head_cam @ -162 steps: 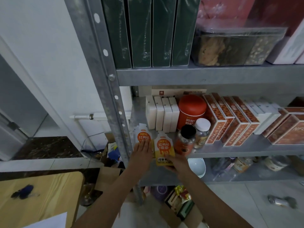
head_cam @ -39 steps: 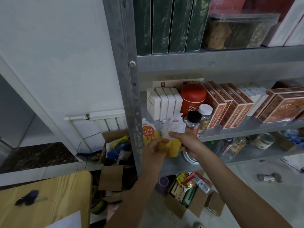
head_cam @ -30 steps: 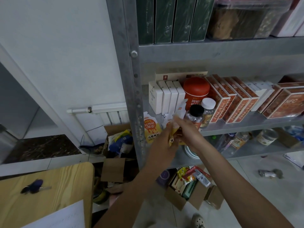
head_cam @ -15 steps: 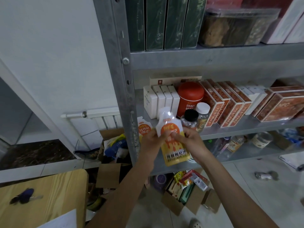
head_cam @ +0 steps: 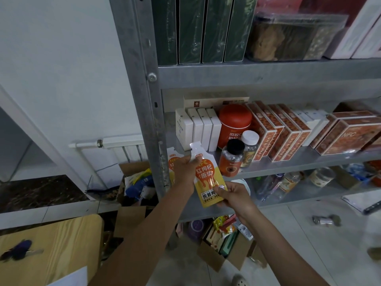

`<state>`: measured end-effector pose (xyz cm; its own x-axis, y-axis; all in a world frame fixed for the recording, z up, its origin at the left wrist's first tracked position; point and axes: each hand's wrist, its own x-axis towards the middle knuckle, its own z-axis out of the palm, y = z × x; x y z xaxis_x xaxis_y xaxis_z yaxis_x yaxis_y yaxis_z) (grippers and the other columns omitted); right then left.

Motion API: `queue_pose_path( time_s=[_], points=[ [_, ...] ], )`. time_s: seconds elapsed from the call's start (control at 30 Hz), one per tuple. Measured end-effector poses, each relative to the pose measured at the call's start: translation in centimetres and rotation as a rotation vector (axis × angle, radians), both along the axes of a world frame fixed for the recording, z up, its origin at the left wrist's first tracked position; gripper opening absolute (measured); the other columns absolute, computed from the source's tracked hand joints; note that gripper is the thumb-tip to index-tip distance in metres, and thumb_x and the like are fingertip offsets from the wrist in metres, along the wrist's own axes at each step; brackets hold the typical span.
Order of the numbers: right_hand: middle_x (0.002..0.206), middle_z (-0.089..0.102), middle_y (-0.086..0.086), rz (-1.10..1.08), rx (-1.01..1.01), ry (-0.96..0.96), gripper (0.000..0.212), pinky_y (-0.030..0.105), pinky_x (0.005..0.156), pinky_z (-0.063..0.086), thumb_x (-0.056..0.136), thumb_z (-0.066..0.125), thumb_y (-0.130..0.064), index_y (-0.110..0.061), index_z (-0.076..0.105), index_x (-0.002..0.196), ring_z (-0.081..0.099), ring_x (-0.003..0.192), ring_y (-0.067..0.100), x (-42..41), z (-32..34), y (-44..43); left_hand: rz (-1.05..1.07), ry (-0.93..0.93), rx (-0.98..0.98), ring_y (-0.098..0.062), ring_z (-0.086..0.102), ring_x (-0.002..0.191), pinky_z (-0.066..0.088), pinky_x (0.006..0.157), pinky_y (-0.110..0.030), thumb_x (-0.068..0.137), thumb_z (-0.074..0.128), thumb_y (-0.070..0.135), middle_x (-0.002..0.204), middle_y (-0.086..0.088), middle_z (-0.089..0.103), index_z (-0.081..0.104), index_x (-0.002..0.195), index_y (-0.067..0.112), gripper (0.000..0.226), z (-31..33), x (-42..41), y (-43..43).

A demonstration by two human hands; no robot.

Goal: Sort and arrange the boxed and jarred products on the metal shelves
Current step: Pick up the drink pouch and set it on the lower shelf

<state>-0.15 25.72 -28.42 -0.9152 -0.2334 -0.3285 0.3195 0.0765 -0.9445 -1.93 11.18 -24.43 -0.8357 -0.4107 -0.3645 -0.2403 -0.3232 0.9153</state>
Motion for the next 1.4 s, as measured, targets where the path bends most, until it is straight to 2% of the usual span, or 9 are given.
queue_pose_path(
  time_s=[0.2,0.3,0.4,0.63,0.73,0.9,1.07,1.2,1.4],
  points=[
    [0.084,0.072,0.011,-0.121,0.459,0.207,0.011,0.035,0.070,0.052,0.093,0.064,-0.009,-0.004,0.073,0.094,0.061,0.065,0.019,-2.2,-1.7,-0.5,-0.226,0.071,-1.021,-0.028,0.058,0.091,0.039,0.069,-0.015,0.098,0.047,0.006,0.094,-0.007,0.058,0.057,0.090,0.007,0.012,-3.7,0.6,-1.8],
    [0.089,0.074,0.012,-0.104,0.612,0.268,0.014,0.028,0.072,0.046,0.092,0.066,-0.016,-0.005,0.076,0.095,0.065,0.074,0.023,-3.0,-2.1,-0.8,-0.521,-0.137,-1.401,-0.031,0.024,0.144,0.031,0.112,-0.034,0.098,0.048,0.009,0.155,-0.016,0.025,0.033,0.145,0.008,0.050,-6.8,1.7,-2.2],
    [0.077,0.075,0.009,-0.137,0.699,0.307,0.019,0.029,0.068,0.048,0.090,0.068,-0.025,-0.008,0.076,0.091,0.066,0.065,0.015,-3.3,-2.3,-1.2,-0.634,-0.207,-1.605,-0.030,-0.002,0.150,0.015,0.120,-0.039,0.098,0.048,0.009,0.163,-0.015,0.002,0.008,0.154,0.006,0.069,-8.3,2.8,-2.6],
    [0.099,0.072,0.010,-0.107,1.200,0.475,0.046,0.034,0.069,0.047,0.092,0.054,-0.058,-0.018,0.057,0.115,0.068,0.093,0.033,-2.9,-2.7,-1.5,-0.532,-0.092,-1.754,-0.025,0.047,0.133,0.049,0.096,-0.035,0.092,0.060,0.020,0.141,-0.011,0.052,0.048,0.137,0.010,0.048,-7.9,3.8,-2.7],
    [0.098,0.072,0.007,-0.076,1.328,0.531,0.054,0.033,0.068,0.051,0.093,0.043,-0.065,-0.020,0.052,0.121,0.070,0.090,0.028,-2.8,-2.9,-1.4,-0.432,0.041,-1.684,-0.024,0.066,0.110,0.059,0.070,-0.031,0.061,0.090,0.021,0.121,-0.011,0.067,0.063,0.127,0.013,0.072,-7.5,4.2,-2.7],
    [0.089,0.072,0.009,-0.135,1.346,0.657,0.052,0.032,0.059,0.051,0.094,0.048,-0.057,-0.011,0.056,0.118,0.070,0.076,0.030,-1.8,-2.8,-1.4,-0.293,0.081,-1.444,-0.030,0.029,0.144,0.056,0.084,-0.038,0.087,0.063,0.002,0.164,-0.009,0.000,-0.026,0.148,0.035,0.113,-6.3,4.2,-2.3],
    [0.081,0.070,0.011,-0.152,0.956,0.944,0.016,0.030,0.055,0.048,0.091,0.066,-0.022,-0.007,0.066,0.089,0.067,0.065,0.028,-1.0,-1.7,-2.9,0.021,0.220,-1.164,-0.030,0.053,0.125,0.049,0.098,-0.040,0.088,0.057,-0.007,0.146,-0.012,0.045,0.029,0.151,0.020,0.074,-4.0,4.6,-2.3],
    [0.061,0.058,-0.007,0.030,0.395,0.252,0.037,0.026,0.062,0.036,0.103,0.045,-0.033,-0.012,0.069,0.084,0.051,0.058,0.009,-2.5,1.7,-5.7,0.260,0.247,-0.708,-0.004,0.050,0.120,0.037,0.094,-0.003,0.091,0.047,-0.010,0.137,-0.002,0.054,0.049,0.141,0.019,0.057,-1.7,5.3,-1.7],
    [0.081,0.070,0.006,0.033,-0.329,-0.213,0.031,0.030,0.060,0.053,0.082,0.072,-0.027,-0.012,0.063,0.108,0.066,0.070,0.020,-3.7,4.4,-7.2,0.202,0.283,-0.113,-0.003,0.067,0.092,0.053,0.072,-0.018,0.086,0.059,-0.009,0.100,0.010,0.072,0.068,0.105,0.037,0.051,-0.5,6.5,-1.5]
  ],
)
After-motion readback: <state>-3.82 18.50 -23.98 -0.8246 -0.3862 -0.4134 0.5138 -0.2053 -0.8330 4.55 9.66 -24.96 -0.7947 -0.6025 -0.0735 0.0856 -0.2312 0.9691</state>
